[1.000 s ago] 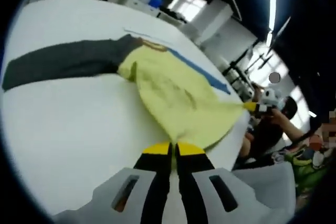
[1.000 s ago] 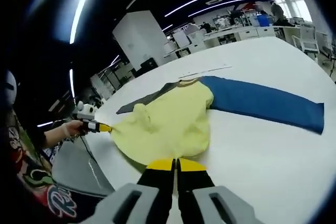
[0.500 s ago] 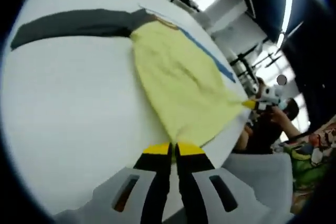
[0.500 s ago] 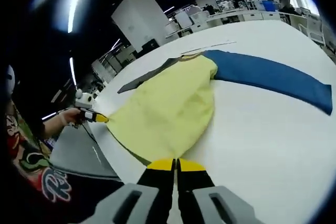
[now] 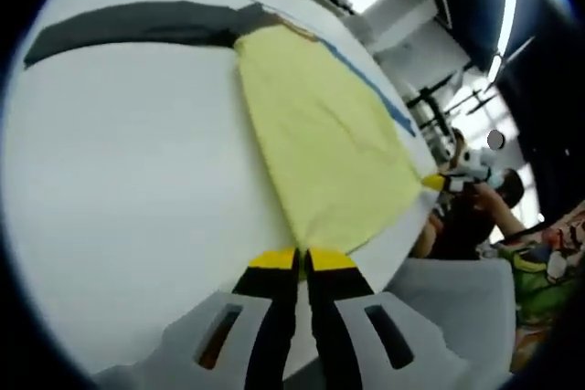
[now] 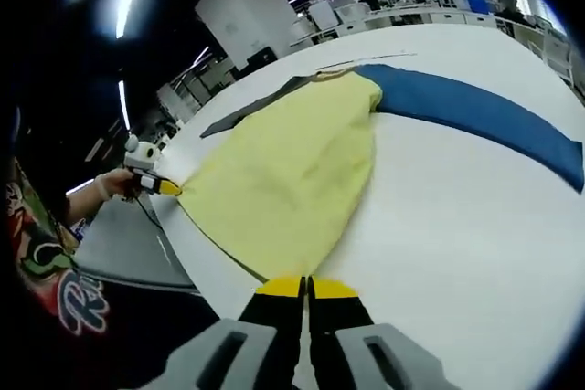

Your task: Fold the garment on the visible template until the final outline fits inside the template.

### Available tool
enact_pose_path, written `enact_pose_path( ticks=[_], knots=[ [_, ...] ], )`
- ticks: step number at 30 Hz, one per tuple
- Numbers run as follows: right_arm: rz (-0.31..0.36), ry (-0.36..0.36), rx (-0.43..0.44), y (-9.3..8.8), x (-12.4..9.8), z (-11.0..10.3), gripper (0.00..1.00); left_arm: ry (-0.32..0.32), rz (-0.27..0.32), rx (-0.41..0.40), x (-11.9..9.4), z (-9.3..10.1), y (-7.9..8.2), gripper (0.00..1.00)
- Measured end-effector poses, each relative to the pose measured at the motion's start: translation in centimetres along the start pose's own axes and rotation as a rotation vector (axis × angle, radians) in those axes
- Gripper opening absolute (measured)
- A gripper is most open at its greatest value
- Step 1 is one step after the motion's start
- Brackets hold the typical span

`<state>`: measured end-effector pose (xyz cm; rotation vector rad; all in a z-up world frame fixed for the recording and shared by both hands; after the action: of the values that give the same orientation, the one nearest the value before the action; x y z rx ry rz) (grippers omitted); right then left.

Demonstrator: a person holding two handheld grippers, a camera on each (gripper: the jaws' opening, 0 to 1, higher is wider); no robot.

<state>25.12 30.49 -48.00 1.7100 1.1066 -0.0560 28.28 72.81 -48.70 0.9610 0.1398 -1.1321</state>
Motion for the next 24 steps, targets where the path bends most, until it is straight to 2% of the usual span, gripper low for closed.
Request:
enact_pose_path(
  ticks=[8,14,24],
  knots=[
    [-0.009,-0.014,-0.016,-0.4,0.0,0.2,0.0,-0.003,0.005,0.005,0.0,0.1,-0.4,0.0],
    [-0.005,-0.022,-0.024,-0.6,0.1,0.2,0.0,-0.001,0.023,-0.026,0.2,-0.2,-1.0,0.0],
    [0.001,-0.025,-0.031,-0.8,0.1,0.4,0.0,-0.018,0.049,-0.01,0.0,-0.1,-1.2,0.02]
  ],
)
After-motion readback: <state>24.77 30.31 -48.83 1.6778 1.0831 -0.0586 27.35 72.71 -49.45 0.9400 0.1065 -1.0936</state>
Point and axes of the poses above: the point that each gripper's makers call its tool centre point, and the gripper's own axes: x roughly forward along the fingers, z roughly to its right, y roughly out of its top, the point moved 6 cm from there along -x, roughly backward along the fingers, and after that the axes turned 13 degrees about z, right-handed, at the moved point
